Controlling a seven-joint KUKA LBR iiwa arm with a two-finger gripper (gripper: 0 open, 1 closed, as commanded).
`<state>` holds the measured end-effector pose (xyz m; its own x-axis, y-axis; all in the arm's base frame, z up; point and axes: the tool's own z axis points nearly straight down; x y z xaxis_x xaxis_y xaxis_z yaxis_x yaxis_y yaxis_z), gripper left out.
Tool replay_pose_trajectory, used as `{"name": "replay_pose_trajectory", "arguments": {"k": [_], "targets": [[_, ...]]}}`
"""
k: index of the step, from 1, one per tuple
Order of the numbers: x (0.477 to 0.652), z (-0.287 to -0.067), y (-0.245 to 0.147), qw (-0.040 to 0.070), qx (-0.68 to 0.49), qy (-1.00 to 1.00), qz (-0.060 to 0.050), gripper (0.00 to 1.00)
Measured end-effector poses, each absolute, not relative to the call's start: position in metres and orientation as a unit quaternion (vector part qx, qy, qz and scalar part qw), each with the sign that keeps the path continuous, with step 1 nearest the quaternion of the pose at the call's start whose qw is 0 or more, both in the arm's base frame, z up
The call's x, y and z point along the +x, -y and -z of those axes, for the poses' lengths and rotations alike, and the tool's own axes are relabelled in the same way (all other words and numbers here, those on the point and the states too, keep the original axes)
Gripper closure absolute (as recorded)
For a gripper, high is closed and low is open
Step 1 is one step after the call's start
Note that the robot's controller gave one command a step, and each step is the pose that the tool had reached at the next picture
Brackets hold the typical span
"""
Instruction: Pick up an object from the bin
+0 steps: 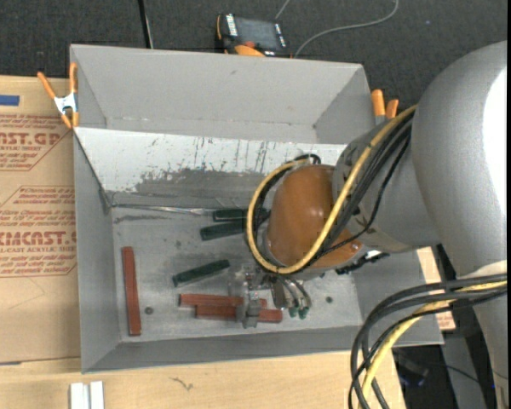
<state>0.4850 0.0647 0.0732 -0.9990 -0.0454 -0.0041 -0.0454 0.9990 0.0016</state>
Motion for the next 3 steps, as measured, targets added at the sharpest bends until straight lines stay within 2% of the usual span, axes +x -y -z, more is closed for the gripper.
{"name": "replay_pose_trajectory", "arguments": {"k": [1,2,3], "targets": [[0.484,-0.122,-0.099,0.002,-0.033,-0.999,-0.002,1.00],[0.483,-0.119,-0.096,0.000,-0.031,-1.000,0.000,0.00],[0.563,-0.074,-0.128,0.002,-0.035,-0.999,-0.001,0.00]]}}
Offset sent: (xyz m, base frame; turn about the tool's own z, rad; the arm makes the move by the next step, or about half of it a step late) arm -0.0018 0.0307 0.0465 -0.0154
